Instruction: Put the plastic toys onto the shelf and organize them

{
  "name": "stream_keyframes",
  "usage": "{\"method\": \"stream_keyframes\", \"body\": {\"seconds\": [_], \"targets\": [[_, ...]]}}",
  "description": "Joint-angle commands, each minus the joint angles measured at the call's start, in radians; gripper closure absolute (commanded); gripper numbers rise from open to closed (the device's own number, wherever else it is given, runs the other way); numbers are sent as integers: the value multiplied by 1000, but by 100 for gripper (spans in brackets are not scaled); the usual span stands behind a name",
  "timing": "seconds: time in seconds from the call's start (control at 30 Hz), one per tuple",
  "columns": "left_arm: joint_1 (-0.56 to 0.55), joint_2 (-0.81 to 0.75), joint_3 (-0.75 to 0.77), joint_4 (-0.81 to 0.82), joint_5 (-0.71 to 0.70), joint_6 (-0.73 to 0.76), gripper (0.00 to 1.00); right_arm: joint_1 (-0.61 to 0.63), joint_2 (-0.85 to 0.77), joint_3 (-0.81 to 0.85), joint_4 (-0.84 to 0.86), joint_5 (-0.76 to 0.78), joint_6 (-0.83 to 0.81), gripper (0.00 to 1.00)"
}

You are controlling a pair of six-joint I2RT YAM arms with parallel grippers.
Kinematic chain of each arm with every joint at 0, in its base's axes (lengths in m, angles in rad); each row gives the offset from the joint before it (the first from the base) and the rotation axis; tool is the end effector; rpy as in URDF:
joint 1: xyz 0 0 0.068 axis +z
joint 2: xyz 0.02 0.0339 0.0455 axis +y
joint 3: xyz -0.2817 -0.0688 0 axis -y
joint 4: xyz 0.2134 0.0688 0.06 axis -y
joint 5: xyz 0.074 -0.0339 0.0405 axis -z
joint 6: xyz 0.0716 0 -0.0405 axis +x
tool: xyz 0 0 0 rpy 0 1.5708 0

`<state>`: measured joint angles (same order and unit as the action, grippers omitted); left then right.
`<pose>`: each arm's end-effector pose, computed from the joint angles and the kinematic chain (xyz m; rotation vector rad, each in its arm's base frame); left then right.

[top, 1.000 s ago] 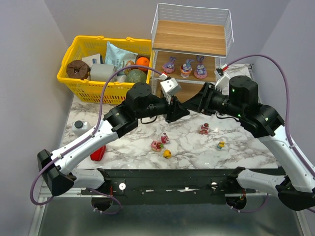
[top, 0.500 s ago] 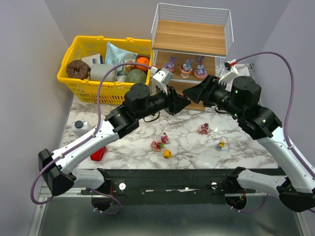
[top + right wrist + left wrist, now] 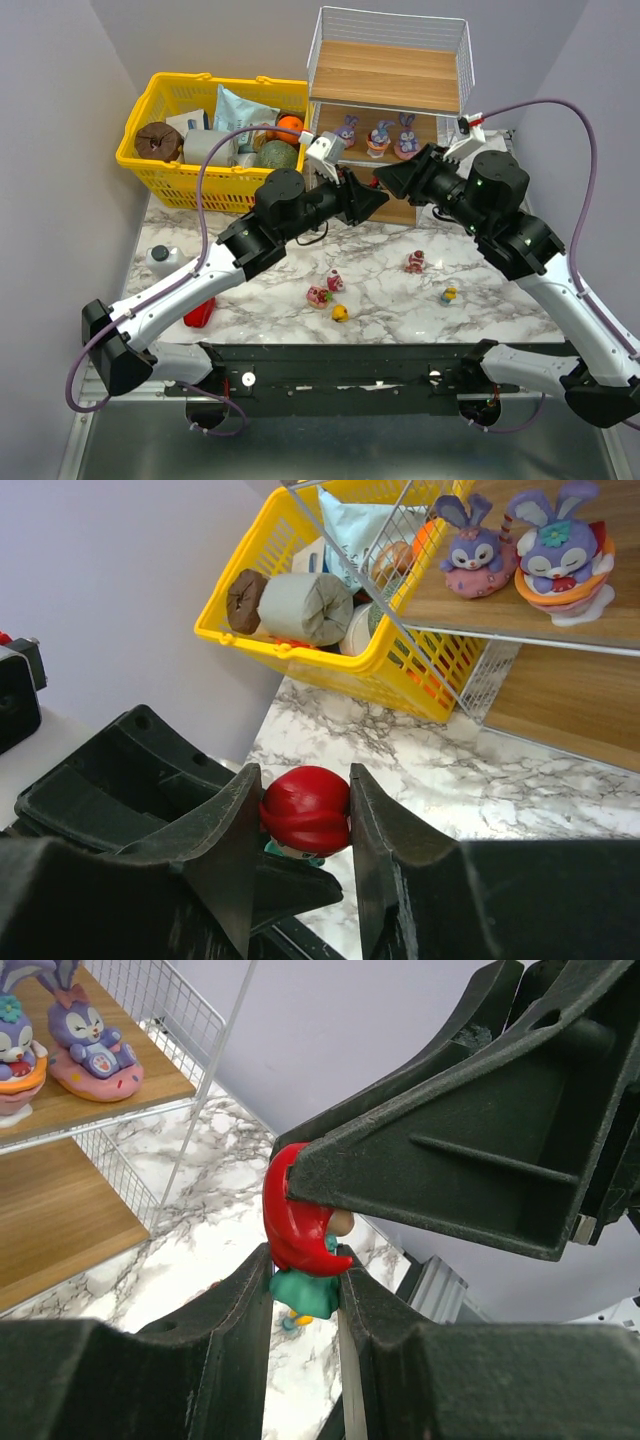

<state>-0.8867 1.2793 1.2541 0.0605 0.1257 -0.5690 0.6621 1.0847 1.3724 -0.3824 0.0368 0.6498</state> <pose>0.1819 -0.2373 0.4430 0.3719 1.6329 -1.2302 0.1758 0.1337 0.4669 0.0186 1.7573 0.9491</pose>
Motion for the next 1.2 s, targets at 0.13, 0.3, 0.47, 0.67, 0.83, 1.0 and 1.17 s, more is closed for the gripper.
{"method": "stream_keyframes", "body": {"seconds": [0.13,0.3,0.47,0.67,0.83,1.0,1.17], "targets": [[-14,20,34,65,-20,0,100,4,15,30,2,20,2,48],[-31,-1,-5,127,-99,26,100,4,-9,33,-45,64,102,30],[-43,9,4,150,-147,54,100,4,-3,50,-55,74,137,36],[-58,23,7,133,-172,61,100,4,-3,56,-52,101,146,48],[-63,40,34,107,-172,69,100,4,23,85,-55,80,146,64],[-63,63,65,61,-163,73,75,4,53,135,-81,95,113,78],[-63,51,87,-4,-178,98,22,4,134,261,-165,170,19,79]]}}
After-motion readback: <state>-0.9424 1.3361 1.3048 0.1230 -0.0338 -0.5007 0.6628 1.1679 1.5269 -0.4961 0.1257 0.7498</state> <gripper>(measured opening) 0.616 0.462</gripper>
